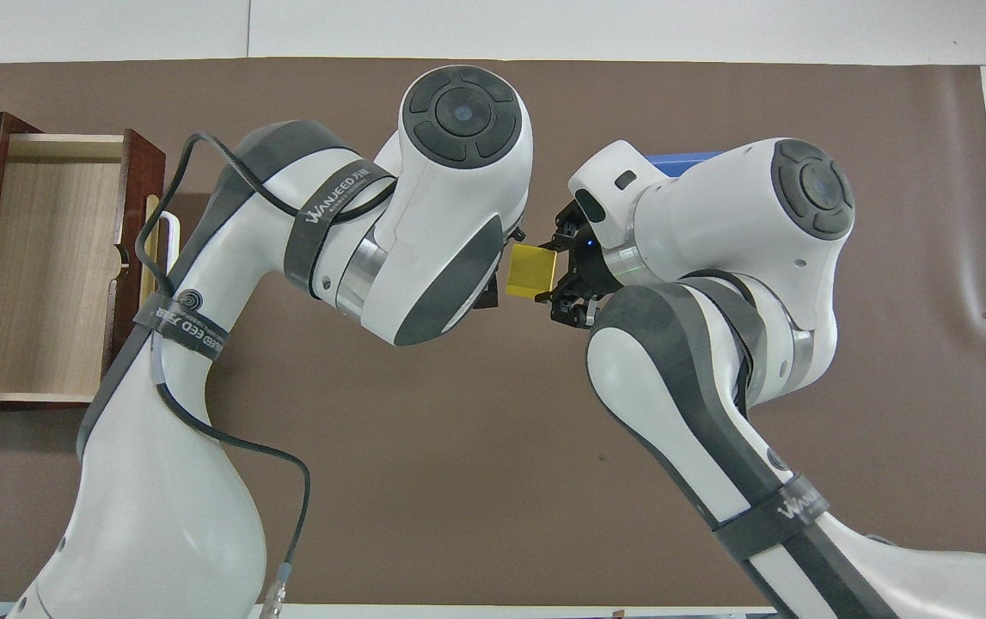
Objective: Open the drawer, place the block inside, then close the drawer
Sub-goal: 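Carry the block toward the left gripper while the left gripper grasps it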
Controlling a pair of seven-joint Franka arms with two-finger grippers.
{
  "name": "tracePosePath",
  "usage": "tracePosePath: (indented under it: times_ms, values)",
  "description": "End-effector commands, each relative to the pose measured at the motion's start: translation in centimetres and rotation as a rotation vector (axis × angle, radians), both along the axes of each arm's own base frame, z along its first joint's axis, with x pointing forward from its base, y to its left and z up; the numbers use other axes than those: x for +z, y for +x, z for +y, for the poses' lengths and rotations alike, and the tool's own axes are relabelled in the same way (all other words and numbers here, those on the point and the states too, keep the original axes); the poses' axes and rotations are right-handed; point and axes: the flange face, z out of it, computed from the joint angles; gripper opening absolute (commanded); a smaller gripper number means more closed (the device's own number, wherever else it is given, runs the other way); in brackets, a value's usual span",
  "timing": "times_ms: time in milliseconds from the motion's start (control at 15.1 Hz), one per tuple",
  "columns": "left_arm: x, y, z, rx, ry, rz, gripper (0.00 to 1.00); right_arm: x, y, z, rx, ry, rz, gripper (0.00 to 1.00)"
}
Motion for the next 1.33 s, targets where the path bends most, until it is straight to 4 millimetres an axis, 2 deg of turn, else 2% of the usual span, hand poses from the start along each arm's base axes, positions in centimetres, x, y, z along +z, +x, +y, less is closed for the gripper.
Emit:
tracePosePath:
  times_ms: [0,1061,1127,1193,1260]
  values:
    - [-0.2,-0.2,-1.2,-0.007,-0.004,-0.025,1.00,0.1,0.3,0.5,-0.020,-0.006,-0.018,0.00]
    - [-1.5,-2.7,-3.5,-0.086,0.011,-0.012,1.00,0.2,0.3,0.8,-0.030,-0.001,-0.031,0.00]
    - [-1.7,-3.0,-3.7,-0.102,0.013,-0.010,0.97,0.2,0.3,0.8,-0.030,-0.001,-0.031,0.00]
    - [-1.6,-3.1,-3.8,-0.114,0.011,-0.010,0.90,0.2,0.3,0.8,-0.030,-0.001,-0.031,0.00]
    - [-1.7,-3.1,-3.8,-0.115,0.012,-0.007,0.75,0.2,0.3,0.8,-0.032,-0.001,-0.030,0.00]
